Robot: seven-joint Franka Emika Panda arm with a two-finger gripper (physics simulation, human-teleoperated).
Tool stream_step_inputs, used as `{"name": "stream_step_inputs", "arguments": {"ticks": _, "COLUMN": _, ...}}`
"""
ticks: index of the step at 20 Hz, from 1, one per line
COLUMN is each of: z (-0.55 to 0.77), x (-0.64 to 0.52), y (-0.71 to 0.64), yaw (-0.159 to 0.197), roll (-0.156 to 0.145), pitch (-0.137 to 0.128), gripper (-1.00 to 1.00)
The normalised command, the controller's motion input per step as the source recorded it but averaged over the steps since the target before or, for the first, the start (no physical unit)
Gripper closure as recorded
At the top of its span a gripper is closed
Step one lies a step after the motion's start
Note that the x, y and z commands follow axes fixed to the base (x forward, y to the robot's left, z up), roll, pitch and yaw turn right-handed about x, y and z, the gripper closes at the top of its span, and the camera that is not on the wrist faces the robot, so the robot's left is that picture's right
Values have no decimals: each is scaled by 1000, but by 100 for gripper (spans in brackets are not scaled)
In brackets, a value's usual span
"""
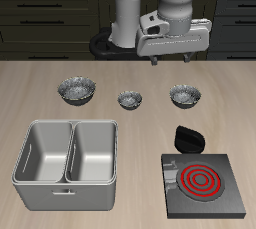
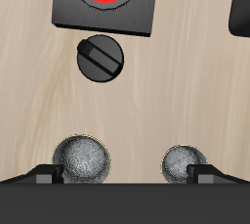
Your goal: Turn off the flat stove
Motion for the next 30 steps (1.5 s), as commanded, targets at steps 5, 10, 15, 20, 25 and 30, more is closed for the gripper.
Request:
{"name": "stream_step_inputs", "arguments": {"ticks": 5, "z": -23, "x": 115, "y": 136, "yaw": 4, "roll": 4, "pitch": 12, "gripper": -100}}
{"name": "stream_step_inputs", "arguments": {"ticks": 10, "z": 40, "x": 133, "y": 121, "yaw": 11, "roll": -14, "pitch": -11, "gripper": -100}}
{"name": "stream_step_inputs", "arguments": {"ticks": 15, "z": 72, "x": 198, "y": 55, "yaw": -15, "roll": -16, "pitch": -2, "gripper": -100}}
{"name": "stream_step_inputs", "arguments": {"ticks": 20, "z": -12, "x": 214, "y": 57, "yaw": -4, "roll": -10, "pitch": 11, "gripper": -100}}
{"name": "stream_step_inputs", "arguments": {"ticks": 25, "z": -82, "x": 156, "y": 128, "yaw": 17, "roll": 3, "pitch": 10, "gripper": -100}}
{"name": "stream_step_inputs", "arguments": {"ticks": 30, "z": -36, "x": 147, "y": 129, "yaw": 1, "roll": -1, "pitch": 18, "gripper": -100}}
